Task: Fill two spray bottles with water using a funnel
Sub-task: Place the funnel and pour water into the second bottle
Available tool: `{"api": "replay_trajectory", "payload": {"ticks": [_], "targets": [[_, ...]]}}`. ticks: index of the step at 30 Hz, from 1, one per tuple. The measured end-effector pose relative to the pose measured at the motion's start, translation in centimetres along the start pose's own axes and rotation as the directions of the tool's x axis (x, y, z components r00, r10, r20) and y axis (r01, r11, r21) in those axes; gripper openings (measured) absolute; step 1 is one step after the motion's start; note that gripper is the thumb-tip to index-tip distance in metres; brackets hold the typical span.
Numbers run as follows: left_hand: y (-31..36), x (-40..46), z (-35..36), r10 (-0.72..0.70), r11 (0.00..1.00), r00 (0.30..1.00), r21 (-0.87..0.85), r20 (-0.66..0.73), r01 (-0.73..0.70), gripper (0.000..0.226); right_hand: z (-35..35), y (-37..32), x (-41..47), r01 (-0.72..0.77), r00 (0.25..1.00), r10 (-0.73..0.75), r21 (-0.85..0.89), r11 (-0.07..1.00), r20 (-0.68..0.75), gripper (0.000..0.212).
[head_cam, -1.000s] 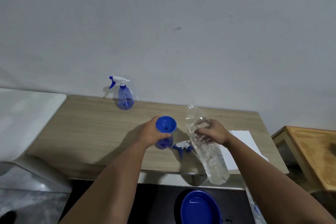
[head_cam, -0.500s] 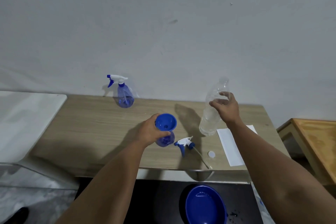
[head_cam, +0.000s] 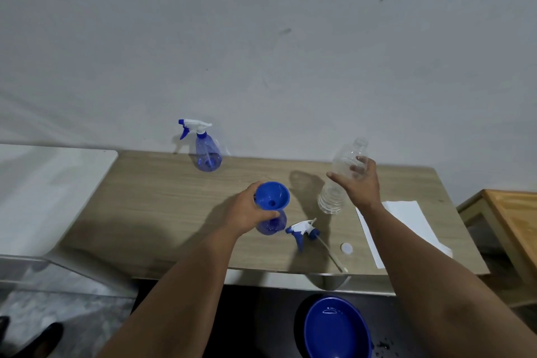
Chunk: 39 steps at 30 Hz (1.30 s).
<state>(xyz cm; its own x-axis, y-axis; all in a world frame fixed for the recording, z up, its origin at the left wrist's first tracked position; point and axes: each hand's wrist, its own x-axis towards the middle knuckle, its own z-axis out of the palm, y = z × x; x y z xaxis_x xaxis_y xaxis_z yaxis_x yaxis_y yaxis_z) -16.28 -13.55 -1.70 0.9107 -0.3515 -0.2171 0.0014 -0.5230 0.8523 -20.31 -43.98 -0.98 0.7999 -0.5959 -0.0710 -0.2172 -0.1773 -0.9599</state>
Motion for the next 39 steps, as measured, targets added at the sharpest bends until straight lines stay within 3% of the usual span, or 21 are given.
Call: {"api": "replay_trajectory", "payload": {"ticks": [5, 8, 14, 18, 22, 24, 27, 30, 32, 34, 36, 37, 39], "targets": [[0.3, -0.3, 0.0, -0.005, 1.000, 1.000, 0.006, 0.006, 0.005, 0.081, -0.6, 1.1, -0.9, -0.048, 0.998, 0.051, -0.091, 0.995, 0.027, 0.101], [0.3, -0.3, -0.1, -0.026, 0.999, 1.000, 0.020, 0.014, 0.026, 0.099, -0.6, 1.5, -1.7, -0.082, 0.996, 0.085, -0.139, 0.987, 0.017, 0.090], [0.2, -0.3, -0.3, -0.052, 0.999, 0.999, 0.017, 0.016, 0.051, 0.114, 0.0, 1.7, -3.3, -0.183, 0.978, 0.201, -0.240, 0.953, 0.054, 0.098], [0.3, -0.5, -0.4, -0.053, 0.998, 0.998, -0.014, 0.028, 0.054, 0.112, 0.5, 2.2, -4.8, -0.246, 0.945, 0.317, -0.465, 0.851, 0.080, 0.058], [-0.1, -0.6, -0.7, -0.058, 0.998, 0.998, -0.013, 0.037, 0.058, 0.112, 1.6, 2.6, -5.6, -0.245, 0.915, 0.383, -0.577, 0.779, 0.130, 0.025], [-0.4, -0.6, -0.8, -0.071, 0.997, 0.997, 0.000, 0.041, 0.072, 0.113, 2.3, 2.0, -6.0, -0.236, 0.903, 0.402, -0.604, 0.761, 0.154, 0.022], [-0.9, -0.8, -0.7, -0.086, 0.996, 0.994, 0.039, 0.060, 0.084, 0.112, 3.9, 0.2, -6.0, -0.165, 0.917, 0.348, -0.611, 0.774, 0.194, 0.024], [-1.9, -0.5, -0.4, -0.096, 0.994, 0.991, 0.060, 0.095, 0.090, 0.096, 6.2, -3.1, -5.9, 0.007, 0.967, 0.135, -0.545, 0.838, 0.218, 0.018], [-2.1, -0.5, -0.1, -0.088, 0.992, 0.992, 0.097, 0.086, 0.080, 0.079, 7.8, -5.8, -5.8, 0.104, 0.955, 0.054, -0.500, 0.860, 0.292, 0.027], [-2.8, 0.0, 0.4, -0.115, 0.987, 0.988, 0.119, 0.099, 0.103, 0.071, 9.7, -7.8, -5.3, 0.211, 0.897, 0.069, -0.562, 0.800, 0.436, 0.065], [-2.8, 0.2, 1.0, -0.125, 0.983, 0.986, 0.152, 0.112, 0.108, 0.059, 11.5, -9.2, -5.1, 0.363, 0.809, 0.148, -0.681, 0.636, 0.569, 0.104], [-3.0, 0.4, 1.3, -0.134, 0.982, 0.984, 0.151, 0.120, 0.115, 0.052, 12.3, -9.7, -5.1, 0.440, 0.767, 0.192, -0.720, 0.537, 0.612, 0.113], [-2.0, 0.1, 1.6, -0.211, 0.969, 0.969, 0.160, 0.130, 0.190, 0.037, 13.7, -10.1, -5.2, 0.550, 0.715, 0.259, -0.751, 0.364, 0.649, 0.108]]}}
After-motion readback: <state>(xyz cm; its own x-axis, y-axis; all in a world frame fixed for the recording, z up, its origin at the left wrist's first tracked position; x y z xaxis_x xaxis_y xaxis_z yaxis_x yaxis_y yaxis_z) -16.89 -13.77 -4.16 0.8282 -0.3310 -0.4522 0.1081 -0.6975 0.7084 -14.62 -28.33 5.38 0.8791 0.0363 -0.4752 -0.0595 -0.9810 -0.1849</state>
